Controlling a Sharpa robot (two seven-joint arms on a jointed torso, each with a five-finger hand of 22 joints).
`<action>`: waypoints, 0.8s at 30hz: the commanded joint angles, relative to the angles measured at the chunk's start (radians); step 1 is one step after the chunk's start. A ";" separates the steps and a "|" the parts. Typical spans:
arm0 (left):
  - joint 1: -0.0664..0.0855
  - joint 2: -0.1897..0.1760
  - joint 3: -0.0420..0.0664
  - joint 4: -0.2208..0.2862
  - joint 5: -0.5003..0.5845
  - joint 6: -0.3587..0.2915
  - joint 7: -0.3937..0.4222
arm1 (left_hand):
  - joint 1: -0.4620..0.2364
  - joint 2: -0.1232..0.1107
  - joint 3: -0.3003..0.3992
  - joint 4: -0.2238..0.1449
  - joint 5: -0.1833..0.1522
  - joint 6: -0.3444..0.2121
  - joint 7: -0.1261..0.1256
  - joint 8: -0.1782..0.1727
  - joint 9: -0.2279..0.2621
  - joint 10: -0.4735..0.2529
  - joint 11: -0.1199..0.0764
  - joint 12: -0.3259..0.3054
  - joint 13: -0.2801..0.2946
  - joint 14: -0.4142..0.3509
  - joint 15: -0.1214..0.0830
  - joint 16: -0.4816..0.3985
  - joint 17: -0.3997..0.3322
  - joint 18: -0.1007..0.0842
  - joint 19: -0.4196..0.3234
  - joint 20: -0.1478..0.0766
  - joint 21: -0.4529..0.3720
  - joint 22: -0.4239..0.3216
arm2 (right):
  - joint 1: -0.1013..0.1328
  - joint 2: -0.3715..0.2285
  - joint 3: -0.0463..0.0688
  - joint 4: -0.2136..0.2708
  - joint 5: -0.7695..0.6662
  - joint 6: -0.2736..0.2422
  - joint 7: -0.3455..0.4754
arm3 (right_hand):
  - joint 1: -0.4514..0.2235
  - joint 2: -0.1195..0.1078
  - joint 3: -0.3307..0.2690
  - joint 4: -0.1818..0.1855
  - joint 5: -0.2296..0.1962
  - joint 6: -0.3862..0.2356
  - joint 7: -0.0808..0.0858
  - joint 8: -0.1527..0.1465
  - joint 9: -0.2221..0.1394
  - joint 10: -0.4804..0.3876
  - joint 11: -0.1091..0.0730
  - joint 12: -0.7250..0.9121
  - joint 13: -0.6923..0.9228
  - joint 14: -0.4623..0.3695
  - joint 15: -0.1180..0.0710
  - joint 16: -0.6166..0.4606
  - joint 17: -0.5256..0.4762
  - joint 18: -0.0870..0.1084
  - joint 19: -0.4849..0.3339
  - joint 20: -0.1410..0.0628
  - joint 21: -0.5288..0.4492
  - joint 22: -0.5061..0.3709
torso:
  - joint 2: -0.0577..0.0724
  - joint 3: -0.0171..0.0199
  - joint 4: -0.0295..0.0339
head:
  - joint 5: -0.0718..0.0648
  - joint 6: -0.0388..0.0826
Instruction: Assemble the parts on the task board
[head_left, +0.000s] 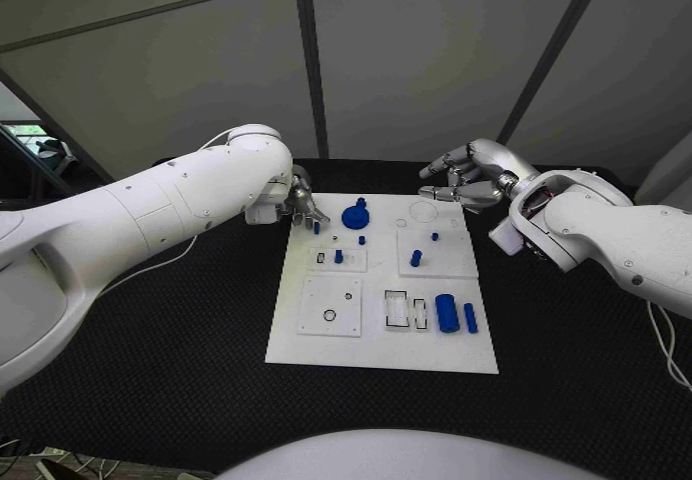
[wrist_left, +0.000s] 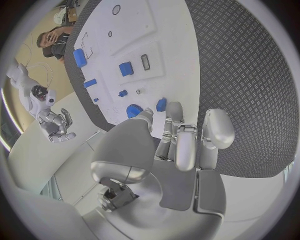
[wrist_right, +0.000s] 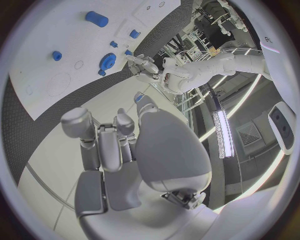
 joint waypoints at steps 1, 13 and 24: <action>0.001 0.002 0.000 0.000 -0.007 0.016 0.013 | 0.010 0.002 -0.001 -0.004 0.003 0.010 0.000 0.007 -0.001 -0.001 -0.004 0.005 -0.001 0.048 -0.006 0.007 0.139 0.005 0.007 0.001 0.006 0.002 | 0.001 0.001 0.001 0.000 -0.002 0.006 0.004 | -0.001 0.006 0.001 0.004 0.007 0.005 -0.002 0.005 -0.002 -0.002 0.000 -0.003 0.001 0.041 -0.010 -0.006 0.014 0.010 -0.005 -0.003 -0.005 -0.001 | 0.001 0.0002 -0.0002 | 0.001 -0.002; 0.001 0.004 -0.002 -0.004 -0.007 0.020 0.014 | 0.039 0.016 0.002 -0.014 0.003 0.017 -0.006 0.014 0.000 0.008 -0.009 0.011 0.004 0.053 -0.010 0.015 0.148 0.003 0.013 -0.002 0.012 0.012 | 0.001 0.002 0.001 0.000 -0.002 0.008 0.004 | -0.001 0.007 0.002 0.004 0.007 0.005 -0.002 0.005 -0.002 -0.003 0.000 -0.004 0.000 0.041 -0.010 -0.006 0.014 0.010 -0.004 -0.003 -0.005 -0.001 | 0.000 0.0001 0.0000 | -0.001 -0.005; -0.001 0.005 -0.002 -0.005 -0.007 0.017 0.028 | 0.124 0.060 0.055 -0.059 -0.026 0.013 -0.014 0.015 -0.003 0.011 -0.018 0.004 -0.004 0.056 -0.017 0.020 0.154 0.001 0.018 -0.010 0.016 0.023 | 0.001 0.003 0.001 -0.001 -0.002 0.010 0.004 | -0.001 0.007 0.002 0.004 0.007 0.005 -0.002 0.005 -0.002 -0.003 0.000 -0.004 0.000 0.041 -0.010 -0.006 0.014 0.010 -0.004 -0.003 -0.005 -0.001 | 0.001 -0.0001 -0.0001 | 0.000 -0.008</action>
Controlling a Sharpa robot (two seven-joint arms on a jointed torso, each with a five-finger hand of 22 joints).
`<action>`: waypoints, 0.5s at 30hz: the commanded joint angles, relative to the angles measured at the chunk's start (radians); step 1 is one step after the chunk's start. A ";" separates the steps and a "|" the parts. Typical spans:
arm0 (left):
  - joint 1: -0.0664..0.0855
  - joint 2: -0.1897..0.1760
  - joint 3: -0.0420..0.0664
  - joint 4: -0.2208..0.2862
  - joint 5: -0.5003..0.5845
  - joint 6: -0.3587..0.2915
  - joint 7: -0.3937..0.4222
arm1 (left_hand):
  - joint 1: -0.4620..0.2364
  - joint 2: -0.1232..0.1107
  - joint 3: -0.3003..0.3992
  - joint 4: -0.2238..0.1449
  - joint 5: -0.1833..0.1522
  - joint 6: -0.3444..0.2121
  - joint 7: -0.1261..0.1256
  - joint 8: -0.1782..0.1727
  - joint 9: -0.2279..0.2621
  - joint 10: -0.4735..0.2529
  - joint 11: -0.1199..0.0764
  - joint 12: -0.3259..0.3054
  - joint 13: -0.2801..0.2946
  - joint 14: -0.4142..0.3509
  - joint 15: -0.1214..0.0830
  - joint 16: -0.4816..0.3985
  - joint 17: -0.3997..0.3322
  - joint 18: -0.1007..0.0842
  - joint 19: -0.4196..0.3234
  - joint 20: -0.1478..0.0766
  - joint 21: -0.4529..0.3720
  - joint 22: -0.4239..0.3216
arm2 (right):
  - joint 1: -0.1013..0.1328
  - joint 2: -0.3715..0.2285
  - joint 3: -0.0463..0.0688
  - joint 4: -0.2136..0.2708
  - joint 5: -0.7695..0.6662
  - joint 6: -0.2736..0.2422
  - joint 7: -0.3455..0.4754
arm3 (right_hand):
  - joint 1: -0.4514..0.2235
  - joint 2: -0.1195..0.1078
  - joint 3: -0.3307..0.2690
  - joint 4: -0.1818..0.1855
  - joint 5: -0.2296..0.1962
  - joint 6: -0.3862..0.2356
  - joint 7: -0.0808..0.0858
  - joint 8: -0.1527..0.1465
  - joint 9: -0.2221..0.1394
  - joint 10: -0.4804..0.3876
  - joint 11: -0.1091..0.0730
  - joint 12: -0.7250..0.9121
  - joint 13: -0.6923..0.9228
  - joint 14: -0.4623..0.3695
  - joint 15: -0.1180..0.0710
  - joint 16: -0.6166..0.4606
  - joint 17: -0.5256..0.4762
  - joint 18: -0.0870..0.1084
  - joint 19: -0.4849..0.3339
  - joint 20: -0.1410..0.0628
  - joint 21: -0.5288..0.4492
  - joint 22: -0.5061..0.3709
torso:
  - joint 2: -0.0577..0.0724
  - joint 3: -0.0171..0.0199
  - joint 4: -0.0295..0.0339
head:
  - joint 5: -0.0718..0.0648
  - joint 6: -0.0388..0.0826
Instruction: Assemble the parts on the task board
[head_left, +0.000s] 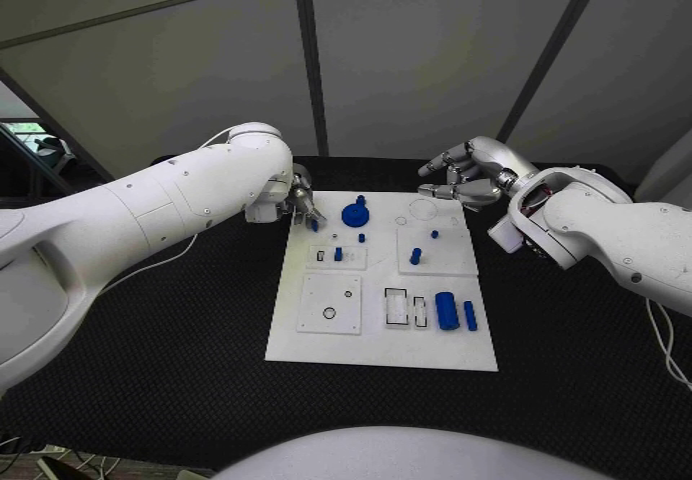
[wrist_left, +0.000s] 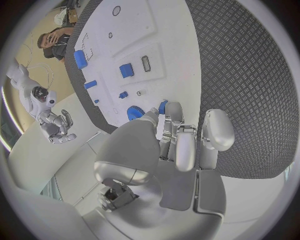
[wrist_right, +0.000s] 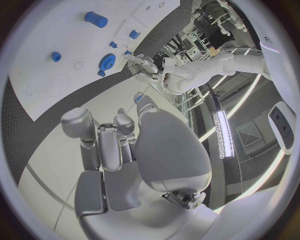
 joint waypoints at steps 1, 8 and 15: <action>0.001 0.002 0.000 -0.001 -0.006 0.008 0.022 | 0.034 0.012 0.031 -0.018 -0.005 -0.003 -0.008 0.002 -0.002 0.001 -0.009 -0.003 -0.004 0.056 -0.011 0.005 0.155 0.001 0.003 -0.003 0.004 0.003 | 0.001 0.001 0.001 0.000 -0.002 0.006 0.005 | -0.001 0.007 0.002 0.004 0.003 0.005 -0.002 0.005 -0.002 -0.003 0.000 -0.004 0.000 0.045 -0.006 -0.006 0.014 0.010 -0.005 -0.003 -0.005 -0.001 | 0.000 0.0001 0.0000 | 0.001 -0.002; 0.000 0.000 0.000 -0.001 -0.006 -0.007 0.044 | 0.084 0.006 0.192 -0.077 -0.011 -0.014 -0.005 0.007 -0.002 0.006 -0.010 -0.020 -0.018 0.058 -0.012 0.010 0.160 -0.001 0.008 -0.008 0.008 0.017 | 0.001 0.001 0.001 0.000 -0.002 0.007 0.005 | 0.000 0.008 0.002 0.004 0.004 0.005 -0.002 0.006 -0.002 -0.003 0.000 -0.003 0.001 0.045 -0.006 -0.007 0.014 0.010 -0.004 -0.003 -0.005 -0.001 | 0.000 0.0003 -0.0001 | 0.001 -0.004; 0.000 -0.020 0.000 0.017 0.025 -0.048 0.063 | 0.035 -0.047 0.353 -0.108 -0.012 -0.018 -0.004 0.026 0.008 0.023 -0.009 -0.019 -0.020 0.061 -0.010 0.014 0.164 -0.002 0.013 -0.005 0.010 0.029 | 0.001 0.001 0.001 -0.002 -0.002 0.006 0.005 | 0.000 0.008 0.002 0.004 0.004 0.005 -0.002 0.006 -0.002 -0.003 0.000 -0.003 0.001 0.045 -0.006 -0.007 0.014 0.010 -0.004 -0.003 -0.005 -0.001 | -0.001 0.0000 0.0012 | 0.003 -0.003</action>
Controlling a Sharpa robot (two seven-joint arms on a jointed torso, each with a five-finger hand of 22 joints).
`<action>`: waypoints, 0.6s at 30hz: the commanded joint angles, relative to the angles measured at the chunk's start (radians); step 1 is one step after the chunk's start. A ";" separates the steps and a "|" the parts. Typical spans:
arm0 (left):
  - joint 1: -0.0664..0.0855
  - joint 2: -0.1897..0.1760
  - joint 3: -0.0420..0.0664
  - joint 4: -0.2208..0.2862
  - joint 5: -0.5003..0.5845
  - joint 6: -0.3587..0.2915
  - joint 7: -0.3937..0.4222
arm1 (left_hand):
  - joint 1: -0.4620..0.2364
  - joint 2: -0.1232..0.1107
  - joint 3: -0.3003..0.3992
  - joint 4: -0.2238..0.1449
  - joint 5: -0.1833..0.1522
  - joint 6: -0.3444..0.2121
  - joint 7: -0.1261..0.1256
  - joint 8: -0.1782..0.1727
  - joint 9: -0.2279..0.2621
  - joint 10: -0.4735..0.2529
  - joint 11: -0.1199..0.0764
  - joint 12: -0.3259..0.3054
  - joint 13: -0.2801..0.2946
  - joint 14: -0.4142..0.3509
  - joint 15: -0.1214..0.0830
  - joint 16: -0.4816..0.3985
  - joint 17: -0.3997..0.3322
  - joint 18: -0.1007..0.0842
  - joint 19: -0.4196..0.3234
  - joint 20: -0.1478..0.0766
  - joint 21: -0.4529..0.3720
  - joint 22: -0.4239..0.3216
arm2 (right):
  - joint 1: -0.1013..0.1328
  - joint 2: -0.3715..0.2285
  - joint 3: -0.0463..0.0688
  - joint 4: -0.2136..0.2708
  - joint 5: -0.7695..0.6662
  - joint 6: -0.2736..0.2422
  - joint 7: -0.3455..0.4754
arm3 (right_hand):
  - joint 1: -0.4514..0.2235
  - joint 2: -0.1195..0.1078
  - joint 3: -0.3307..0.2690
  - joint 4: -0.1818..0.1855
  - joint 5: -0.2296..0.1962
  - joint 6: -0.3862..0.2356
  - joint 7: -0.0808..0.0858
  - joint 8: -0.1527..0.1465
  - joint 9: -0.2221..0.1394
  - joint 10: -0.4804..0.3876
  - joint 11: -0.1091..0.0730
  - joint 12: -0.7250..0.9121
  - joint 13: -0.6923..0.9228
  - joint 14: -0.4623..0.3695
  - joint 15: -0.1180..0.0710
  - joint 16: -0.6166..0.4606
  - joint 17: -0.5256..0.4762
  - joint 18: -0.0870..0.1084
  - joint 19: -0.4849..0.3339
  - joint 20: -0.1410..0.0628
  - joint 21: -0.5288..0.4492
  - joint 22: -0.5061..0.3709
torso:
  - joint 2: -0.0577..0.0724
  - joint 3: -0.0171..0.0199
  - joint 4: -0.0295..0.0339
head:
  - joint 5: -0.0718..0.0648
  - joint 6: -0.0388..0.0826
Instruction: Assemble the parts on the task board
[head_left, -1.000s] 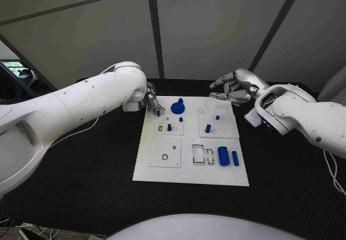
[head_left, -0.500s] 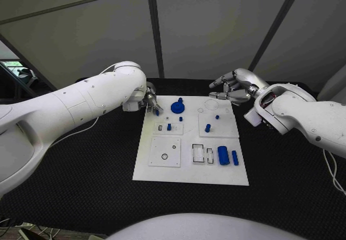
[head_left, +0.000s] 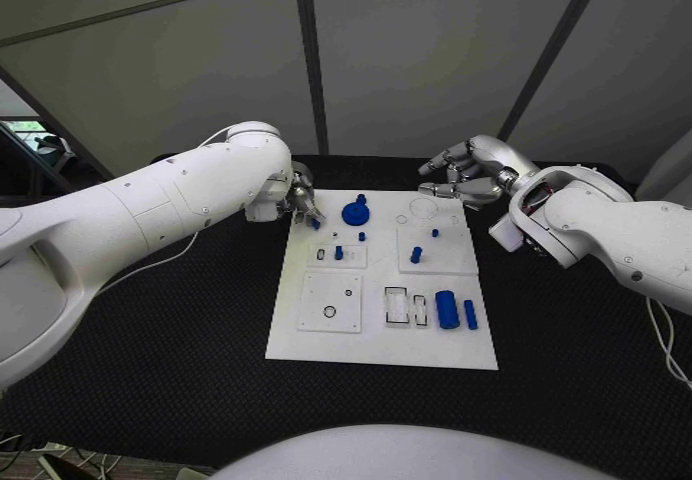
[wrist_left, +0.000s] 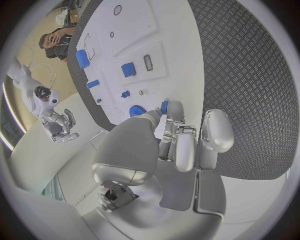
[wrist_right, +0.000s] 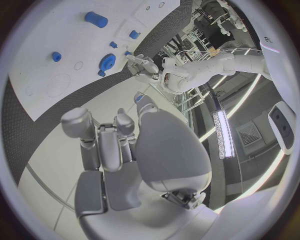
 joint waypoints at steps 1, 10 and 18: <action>0.002 -0.015 0.000 0.017 0.024 -0.042 0.032 | -0.025 -0.023 0.123 -0.080 0.006 -0.007 -0.001 0.010 0.005 0.012 -0.001 -0.001 -0.001 0.061 -0.004 0.007 0.165 -0.003 0.007 0.002 0.005 0.004 | 0.001 0.000 0.001 0.000 -0.002 0.005 0.005 | 0.000 0.008 0.003 0.004 0.004 0.005 -0.002 0.006 -0.002 -0.003 0.000 -0.003 0.001 0.045 -0.006 -0.007 0.014 0.010 -0.004 -0.003 -0.005 -0.001 | 0.000 -0.0002 0.0013 | 0.002 0.001; 0.001 -0.121 0.000 0.173 0.073 -0.151 0.023 | -0.075 -0.052 0.208 -0.098 0.006 -0.006 -0.005 0.030 0.016 0.029 -0.003 0.007 0.003 0.065 -0.006 0.012 0.171 -0.005 0.016 0.000 0.011 0.017 | 0.002 -0.007 0.001 -0.001 -0.002 0.004 0.003 | 0.000 0.008 0.003 0.004 0.004 0.005 -0.002 0.006 -0.002 -0.003 0.000 -0.003 0.001 0.045 -0.006 -0.007 0.014 0.010 -0.004 -0.003 -0.005 -0.001 | 0.000 -0.0009 0.0047 | 0.003 0.005; -0.009 -0.215 -0.002 0.332 0.083 -0.234 0.005 | -0.107 -0.072 0.264 -0.115 0.006 -0.002 -0.010 0.045 0.023 0.048 -0.009 0.014 0.010 0.070 -0.011 0.018 0.181 -0.008 0.030 -0.005 0.023 0.033 | 0.002 -0.011 0.001 -0.003 -0.002 0.003 0.002 | 0.000 0.008 0.003 0.004 0.004 0.005 -0.002 0.006 -0.002 -0.003 0.000 -0.003 0.001 0.045 -0.006 -0.007 0.014 0.010 -0.004 -0.003 -0.005 -0.001 | -0.002 -0.0016 0.0098 | 0.005 0.001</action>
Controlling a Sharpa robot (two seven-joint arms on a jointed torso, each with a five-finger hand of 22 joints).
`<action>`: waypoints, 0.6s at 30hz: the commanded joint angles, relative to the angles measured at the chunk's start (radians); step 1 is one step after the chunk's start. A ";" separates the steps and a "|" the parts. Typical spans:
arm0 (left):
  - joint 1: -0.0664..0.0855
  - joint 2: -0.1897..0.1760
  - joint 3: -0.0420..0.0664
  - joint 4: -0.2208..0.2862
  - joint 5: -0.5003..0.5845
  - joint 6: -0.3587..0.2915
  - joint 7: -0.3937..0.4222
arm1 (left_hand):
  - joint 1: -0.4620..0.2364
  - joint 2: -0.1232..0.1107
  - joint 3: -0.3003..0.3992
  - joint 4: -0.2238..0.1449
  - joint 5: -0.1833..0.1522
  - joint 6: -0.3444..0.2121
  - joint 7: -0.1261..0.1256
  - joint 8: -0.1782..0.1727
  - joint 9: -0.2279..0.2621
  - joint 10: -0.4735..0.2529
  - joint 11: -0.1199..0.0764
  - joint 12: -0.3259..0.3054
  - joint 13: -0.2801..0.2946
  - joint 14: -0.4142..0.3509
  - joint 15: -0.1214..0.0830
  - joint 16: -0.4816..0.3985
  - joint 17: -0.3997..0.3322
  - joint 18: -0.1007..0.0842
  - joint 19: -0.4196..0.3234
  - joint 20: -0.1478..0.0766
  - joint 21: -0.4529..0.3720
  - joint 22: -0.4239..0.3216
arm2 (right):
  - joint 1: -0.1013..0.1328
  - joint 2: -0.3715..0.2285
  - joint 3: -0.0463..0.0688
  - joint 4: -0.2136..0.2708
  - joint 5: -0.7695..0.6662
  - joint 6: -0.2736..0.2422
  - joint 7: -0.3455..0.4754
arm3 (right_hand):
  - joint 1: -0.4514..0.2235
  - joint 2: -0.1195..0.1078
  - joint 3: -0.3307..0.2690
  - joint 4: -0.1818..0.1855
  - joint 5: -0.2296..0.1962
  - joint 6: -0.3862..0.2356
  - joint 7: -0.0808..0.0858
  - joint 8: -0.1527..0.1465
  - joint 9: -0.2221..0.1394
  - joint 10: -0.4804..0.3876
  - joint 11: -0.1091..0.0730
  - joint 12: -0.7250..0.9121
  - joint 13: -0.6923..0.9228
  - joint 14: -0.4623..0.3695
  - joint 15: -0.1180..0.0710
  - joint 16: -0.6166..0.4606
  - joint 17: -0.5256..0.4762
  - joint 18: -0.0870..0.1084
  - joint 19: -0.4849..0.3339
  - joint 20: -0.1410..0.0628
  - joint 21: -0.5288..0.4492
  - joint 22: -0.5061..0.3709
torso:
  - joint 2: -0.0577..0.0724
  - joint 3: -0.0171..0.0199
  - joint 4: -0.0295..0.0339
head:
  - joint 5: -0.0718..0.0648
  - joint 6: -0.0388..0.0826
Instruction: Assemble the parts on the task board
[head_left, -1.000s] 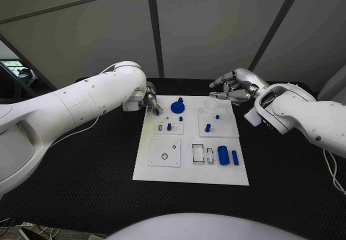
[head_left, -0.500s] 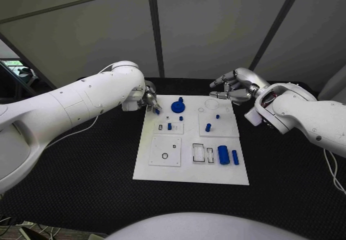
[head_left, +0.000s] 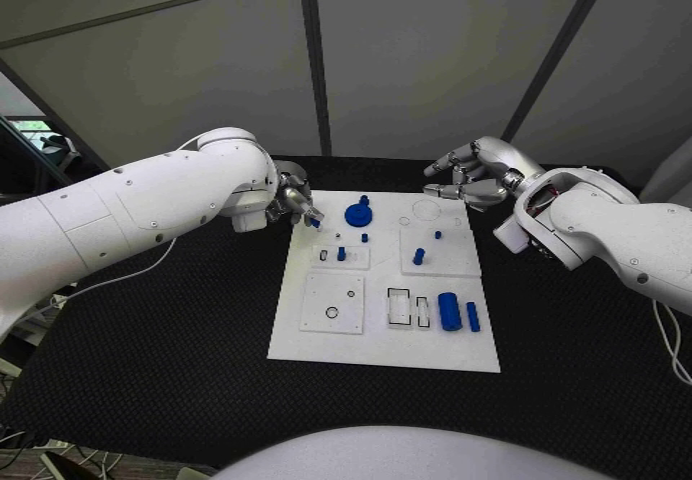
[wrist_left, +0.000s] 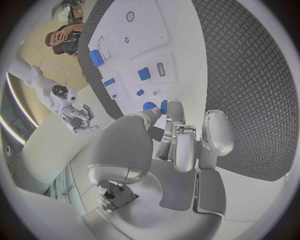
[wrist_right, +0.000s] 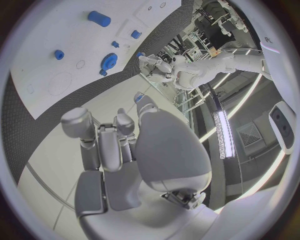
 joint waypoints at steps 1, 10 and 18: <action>-0.006 -0.024 -0.001 0.046 0.022 -0.090 -0.010 | -0.015 -0.004 0.099 -0.086 0.003 0.002 -0.007 0.009 0.002 0.022 -0.013 0.006 0.003 0.075 -0.008 0.007 0.182 -0.009 0.014 -0.001 0.007 0.007 | 0.002 -0.001 0.001 0.000 -0.002 0.003 0.002 | 0.000 0.008 0.003 0.004 0.004 0.005 -0.002 0.006 -0.002 -0.003 0.000 -0.003 0.001 0.045 -0.006 -0.007 0.014 0.010 -0.004 -0.003 -0.005 -0.001 | -0.001 -0.0003 0.0025 | 0.002 -0.002; -0.037 -0.063 -0.010 0.133 0.022 -0.128 -0.024 | -0.029 -0.014 0.124 -0.095 0.005 0.005 -0.010 0.016 0.005 0.035 -0.016 0.009 0.006 0.079 -0.012 0.012 0.190 -0.012 0.026 -0.004 0.020 0.021 | 0.002 -0.001 0.001 0.000 -0.002 0.002 0.002 | 0.002 0.009 0.003 0.003 0.006 0.006 -0.002 0.006 -0.002 -0.003 0.000 -0.003 0.001 0.045 -0.006 -0.006 0.014 0.011 -0.004 -0.003 -0.006 -0.002 | -0.001 -0.0009 0.0024 | 0.004 -0.004; -0.065 -0.065 -0.028 0.158 -0.010 -0.115 -0.033 | -0.031 -0.016 0.129 -0.096 0.005 0.006 -0.011 0.017 0.006 0.037 -0.017 0.009 0.006 0.080 -0.012 0.014 0.192 -0.013 0.027 -0.005 0.020 0.022 | 0.002 -0.002 0.001 0.001 -0.002 0.004 0.001 | 0.002 0.009 0.003 0.003 0.006 0.006 -0.002 0.006 -0.002 -0.003 0.000 -0.003 0.001 0.045 -0.006 -0.006 0.014 0.011 -0.004 -0.003 -0.006 -0.002 | -0.001 -0.0007 0.0016 | 0.003 -0.004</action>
